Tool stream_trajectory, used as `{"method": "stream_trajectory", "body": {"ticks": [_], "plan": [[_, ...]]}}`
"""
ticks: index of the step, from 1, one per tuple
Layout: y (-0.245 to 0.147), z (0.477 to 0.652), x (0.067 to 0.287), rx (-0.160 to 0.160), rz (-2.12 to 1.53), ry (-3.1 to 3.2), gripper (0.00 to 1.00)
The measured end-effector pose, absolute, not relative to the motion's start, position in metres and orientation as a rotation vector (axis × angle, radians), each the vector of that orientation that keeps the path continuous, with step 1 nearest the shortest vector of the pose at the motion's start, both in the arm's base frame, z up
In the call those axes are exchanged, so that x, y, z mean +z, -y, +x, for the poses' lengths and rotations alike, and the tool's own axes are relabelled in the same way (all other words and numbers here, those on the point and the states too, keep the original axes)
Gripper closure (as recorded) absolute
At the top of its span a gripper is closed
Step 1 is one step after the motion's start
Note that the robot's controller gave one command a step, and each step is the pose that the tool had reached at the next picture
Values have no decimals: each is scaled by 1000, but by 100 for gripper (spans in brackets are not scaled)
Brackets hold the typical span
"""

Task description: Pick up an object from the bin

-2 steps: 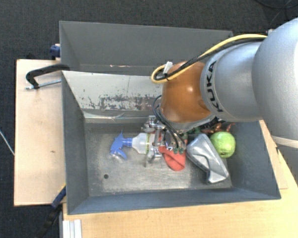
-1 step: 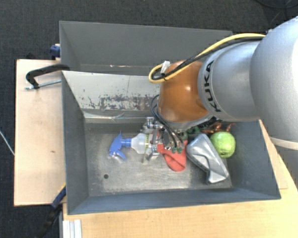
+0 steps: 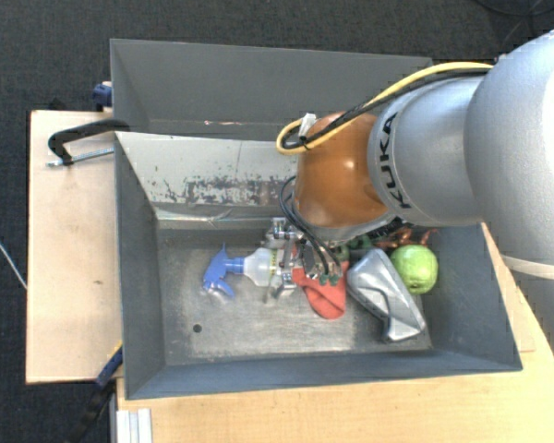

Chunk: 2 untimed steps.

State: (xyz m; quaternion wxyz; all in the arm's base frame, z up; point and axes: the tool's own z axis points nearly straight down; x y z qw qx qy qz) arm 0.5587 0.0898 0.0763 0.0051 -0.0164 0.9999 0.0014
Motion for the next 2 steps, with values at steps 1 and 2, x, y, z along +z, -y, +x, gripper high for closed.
{"method": "stream_trajectory", "body": {"ticks": [1,2], "plan": [[-90,559,77,4,-51,-3132,100],[-90,557,84,3,-51,-3138,100]]}}
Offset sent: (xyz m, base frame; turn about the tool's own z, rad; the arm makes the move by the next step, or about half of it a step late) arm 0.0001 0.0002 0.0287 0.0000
